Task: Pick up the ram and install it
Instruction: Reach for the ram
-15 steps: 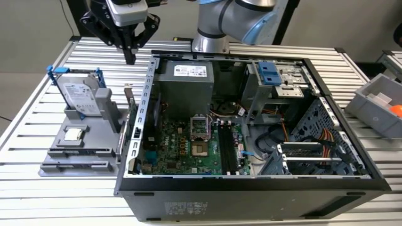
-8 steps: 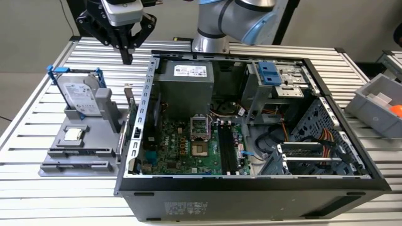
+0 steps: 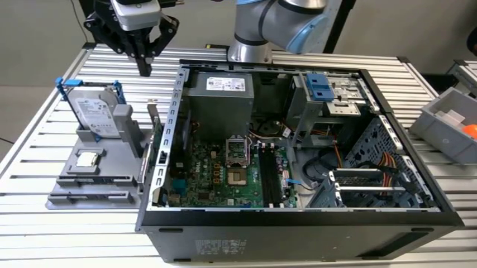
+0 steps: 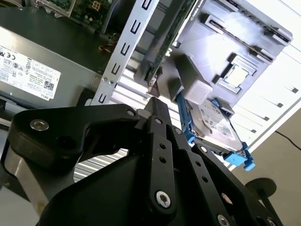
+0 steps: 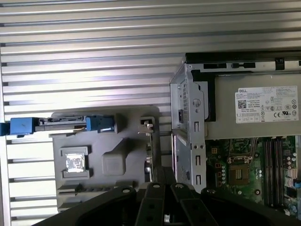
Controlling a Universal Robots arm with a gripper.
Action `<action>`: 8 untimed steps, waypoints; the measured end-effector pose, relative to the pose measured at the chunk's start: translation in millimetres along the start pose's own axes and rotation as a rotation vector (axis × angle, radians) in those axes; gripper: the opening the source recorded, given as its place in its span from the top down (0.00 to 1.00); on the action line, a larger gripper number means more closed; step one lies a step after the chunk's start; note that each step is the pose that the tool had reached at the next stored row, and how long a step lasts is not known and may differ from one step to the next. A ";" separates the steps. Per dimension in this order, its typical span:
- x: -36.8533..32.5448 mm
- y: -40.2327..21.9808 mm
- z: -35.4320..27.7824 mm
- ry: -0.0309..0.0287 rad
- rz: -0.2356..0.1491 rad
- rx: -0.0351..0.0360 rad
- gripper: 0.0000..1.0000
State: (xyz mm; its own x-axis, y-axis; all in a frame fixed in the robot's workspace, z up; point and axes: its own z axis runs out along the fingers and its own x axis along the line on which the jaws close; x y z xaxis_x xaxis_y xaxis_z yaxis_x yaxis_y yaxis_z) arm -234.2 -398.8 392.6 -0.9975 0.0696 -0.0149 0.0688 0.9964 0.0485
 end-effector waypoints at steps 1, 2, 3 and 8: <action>1.3 -0.1 0.0 0.0000 0.000 0.0000 1.00; 2.4 -0.2 -0.1 0.0001 0.000 0.0000 1.00; 3.7 -0.2 -0.1 0.0002 0.000 0.0000 1.00; 10.1 -0.7 -0.2 0.0004 0.000 0.0000 1.00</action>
State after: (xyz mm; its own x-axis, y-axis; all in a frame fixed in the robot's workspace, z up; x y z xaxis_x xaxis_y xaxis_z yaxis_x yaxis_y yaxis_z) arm -244.3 -398.8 392.6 -0.9975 0.0694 -0.0145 0.0686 0.9965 0.0484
